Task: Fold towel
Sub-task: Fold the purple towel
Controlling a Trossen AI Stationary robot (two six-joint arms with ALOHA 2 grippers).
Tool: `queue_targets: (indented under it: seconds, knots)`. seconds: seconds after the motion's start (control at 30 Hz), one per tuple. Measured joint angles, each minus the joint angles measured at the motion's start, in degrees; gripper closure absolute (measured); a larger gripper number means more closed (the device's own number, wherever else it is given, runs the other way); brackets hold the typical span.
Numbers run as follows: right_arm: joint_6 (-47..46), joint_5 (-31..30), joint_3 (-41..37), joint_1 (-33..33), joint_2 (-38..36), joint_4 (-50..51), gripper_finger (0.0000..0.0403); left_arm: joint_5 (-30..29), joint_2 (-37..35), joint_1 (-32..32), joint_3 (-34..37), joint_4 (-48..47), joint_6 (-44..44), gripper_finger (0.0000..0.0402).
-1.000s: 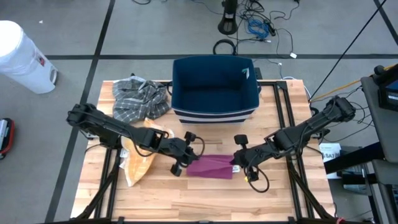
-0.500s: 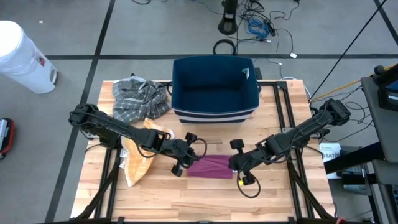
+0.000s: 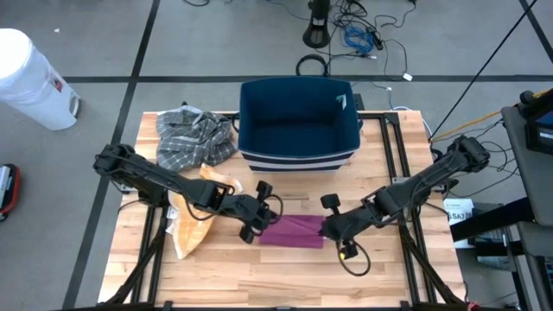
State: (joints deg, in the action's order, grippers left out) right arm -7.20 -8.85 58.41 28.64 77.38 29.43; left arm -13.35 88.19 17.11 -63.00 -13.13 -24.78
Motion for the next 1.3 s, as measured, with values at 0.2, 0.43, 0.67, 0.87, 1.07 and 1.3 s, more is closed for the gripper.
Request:
queue_targets:
  seconds: [0.2,0.43,0.67,0.87,1.07,1.3]
  knots:
    - [3.83,0.50,-0.02,1.46,-5.85,-4.30,0.0403,-3.91,-3.57,2.16,0.00,3.53,-6.22,0.0401]
    - [10.33,3.79,-0.02,3.47,-12.99,-10.98,0.0403,-3.79,-9.79,7.12,-0.01,8.92,-14.45,0.0401]
    - [20.14,11.20,-0.11,4.55,-19.22,-15.38,0.0402,-4.34,-15.54,10.28,0.04,18.70,-24.65,0.0401]
    - [19.25,5.84,-0.04,4.34,-22.14,-16.22,0.0402,-4.51,-17.98,8.56,0.00,22.06,-24.94,0.0401]
    - [13.15,-5.83,-0.04,3.18,-21.47,-9.93,0.0402,-5.89,-16.16,2.93,0.02,12.69,-18.15,0.0401]
    - [9.68,-11.92,-0.04,2.51,-16.11,-3.95,0.0340,-1.68,-15.43,0.44,0.04,12.67,-17.24,0.0401]
